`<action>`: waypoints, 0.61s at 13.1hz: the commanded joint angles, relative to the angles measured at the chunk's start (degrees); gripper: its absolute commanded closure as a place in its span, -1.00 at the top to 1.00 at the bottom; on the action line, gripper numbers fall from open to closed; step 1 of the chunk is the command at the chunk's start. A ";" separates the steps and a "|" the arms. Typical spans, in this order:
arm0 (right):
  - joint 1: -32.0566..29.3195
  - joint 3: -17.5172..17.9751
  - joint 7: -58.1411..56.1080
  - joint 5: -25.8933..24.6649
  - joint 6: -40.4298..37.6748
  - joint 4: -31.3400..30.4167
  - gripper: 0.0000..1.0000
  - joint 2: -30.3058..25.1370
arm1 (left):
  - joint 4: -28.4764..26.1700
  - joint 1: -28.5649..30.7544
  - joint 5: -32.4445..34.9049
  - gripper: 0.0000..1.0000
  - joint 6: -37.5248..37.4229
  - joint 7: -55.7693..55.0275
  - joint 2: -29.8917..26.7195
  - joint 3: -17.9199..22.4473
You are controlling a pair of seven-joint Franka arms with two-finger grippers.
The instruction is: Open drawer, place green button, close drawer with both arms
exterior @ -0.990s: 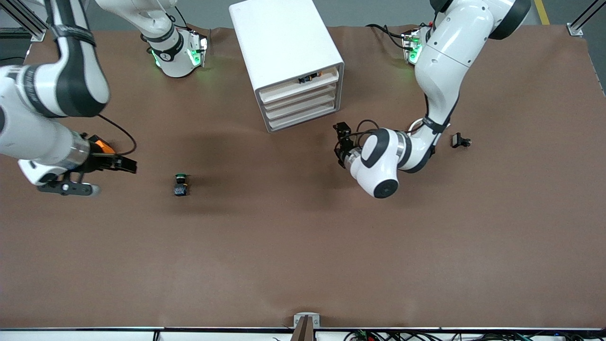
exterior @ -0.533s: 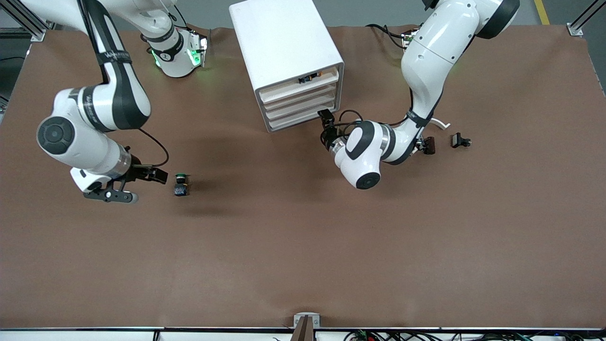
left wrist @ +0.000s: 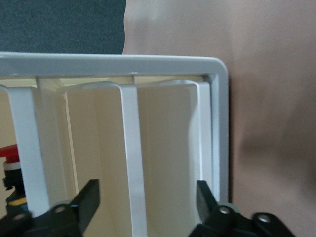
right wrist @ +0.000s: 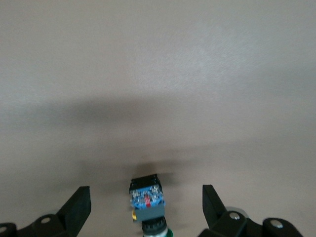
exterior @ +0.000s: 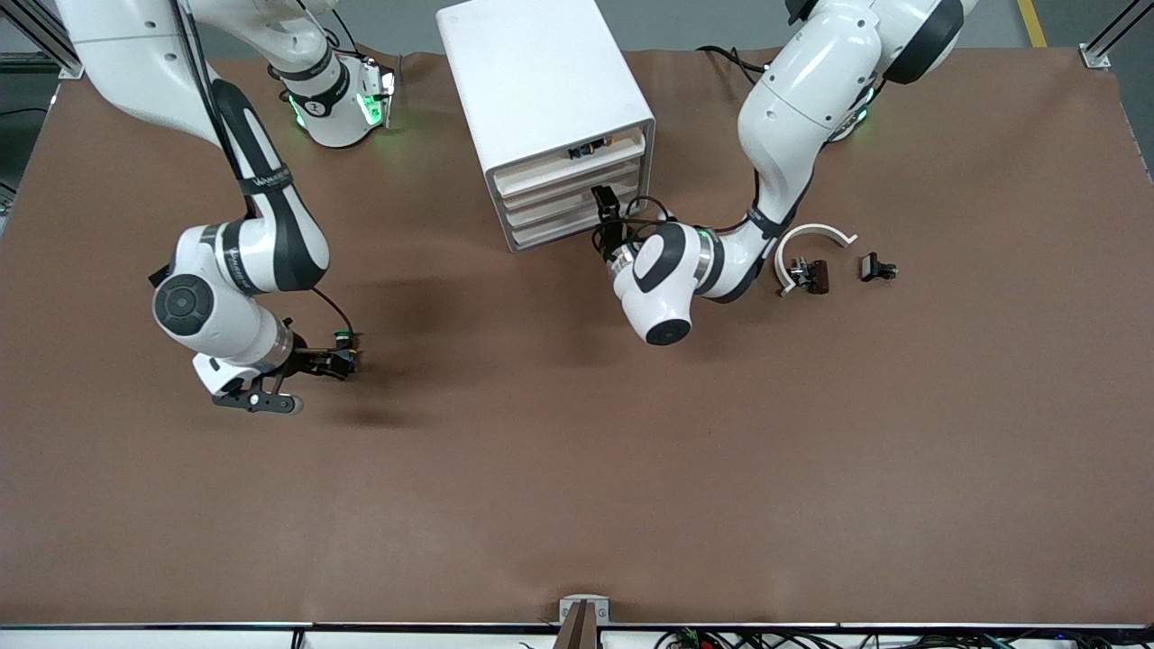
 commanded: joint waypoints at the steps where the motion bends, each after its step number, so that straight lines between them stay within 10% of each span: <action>1: 1.51 -0.27 1.02 0.14 1.33 -1.70 1.00 0.59 | 0.62 -0.22 -0.90 0.17 -1.13 0.26 0.77 0.08; 8: 1.60 -0.36 0.15 0.05 1.06 -4.43 1.00 1.12 | 0.70 -0.14 -3.72 -1.00 -0.34 2.98 1.12 0.17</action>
